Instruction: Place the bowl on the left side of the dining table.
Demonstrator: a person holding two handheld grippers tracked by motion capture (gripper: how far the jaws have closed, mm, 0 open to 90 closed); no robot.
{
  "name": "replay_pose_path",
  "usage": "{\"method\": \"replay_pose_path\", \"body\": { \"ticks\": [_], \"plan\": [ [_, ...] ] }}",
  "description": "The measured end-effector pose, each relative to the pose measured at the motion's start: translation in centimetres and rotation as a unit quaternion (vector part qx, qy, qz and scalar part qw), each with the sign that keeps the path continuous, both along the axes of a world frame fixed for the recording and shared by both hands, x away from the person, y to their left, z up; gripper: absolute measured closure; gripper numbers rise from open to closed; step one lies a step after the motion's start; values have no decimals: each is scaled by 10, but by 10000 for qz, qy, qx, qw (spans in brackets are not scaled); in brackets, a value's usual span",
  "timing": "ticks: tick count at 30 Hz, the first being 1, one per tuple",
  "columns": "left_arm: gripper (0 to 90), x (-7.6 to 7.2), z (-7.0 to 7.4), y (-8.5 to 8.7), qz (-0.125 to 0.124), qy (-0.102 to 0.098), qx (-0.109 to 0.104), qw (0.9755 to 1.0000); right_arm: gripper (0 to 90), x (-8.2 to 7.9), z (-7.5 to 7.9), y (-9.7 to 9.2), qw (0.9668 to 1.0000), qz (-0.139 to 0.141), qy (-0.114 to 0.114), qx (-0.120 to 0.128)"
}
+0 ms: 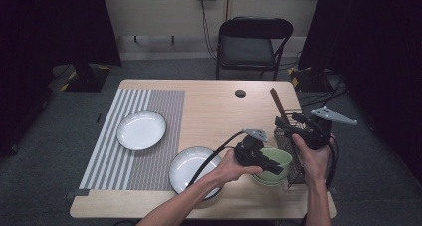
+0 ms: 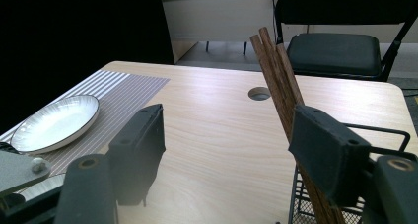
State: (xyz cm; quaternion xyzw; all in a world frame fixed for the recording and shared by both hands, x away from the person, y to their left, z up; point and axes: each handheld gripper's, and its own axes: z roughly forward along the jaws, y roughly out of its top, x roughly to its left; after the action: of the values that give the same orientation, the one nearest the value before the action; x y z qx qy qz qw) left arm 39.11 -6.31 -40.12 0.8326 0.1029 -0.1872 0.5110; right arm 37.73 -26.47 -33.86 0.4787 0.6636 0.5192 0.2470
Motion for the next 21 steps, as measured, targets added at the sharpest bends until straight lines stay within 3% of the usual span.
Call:
{"method": "replay_pose_path", "body": {
  "ticks": [5,10,14,16,19,21],
  "plan": [
    [696,-1,4,2,25,-192,188,9996,290,0,0,0,10000,-4,0,4],
    [614,-5,7,-2,-42,-496,490,9976,291,1,-1,0,10000,24,26,21],
    [585,-9,8,-6,-78,-826,823,9931,291,1,0,-1,10000,16,-1,24],
    [554,-14,8,-10,-95,-1141,1157,9867,291,0,0,-1,10000,11,-1,19],
    [554,-15,8,-13,-163,-1341,1340,9817,290,0,1,-3,10000,9,-7,49],
    [564,-15,8,-15,-187,-1335,1379,9812,290,0,1,-4,10000,1,-18,45]
  ]
}}
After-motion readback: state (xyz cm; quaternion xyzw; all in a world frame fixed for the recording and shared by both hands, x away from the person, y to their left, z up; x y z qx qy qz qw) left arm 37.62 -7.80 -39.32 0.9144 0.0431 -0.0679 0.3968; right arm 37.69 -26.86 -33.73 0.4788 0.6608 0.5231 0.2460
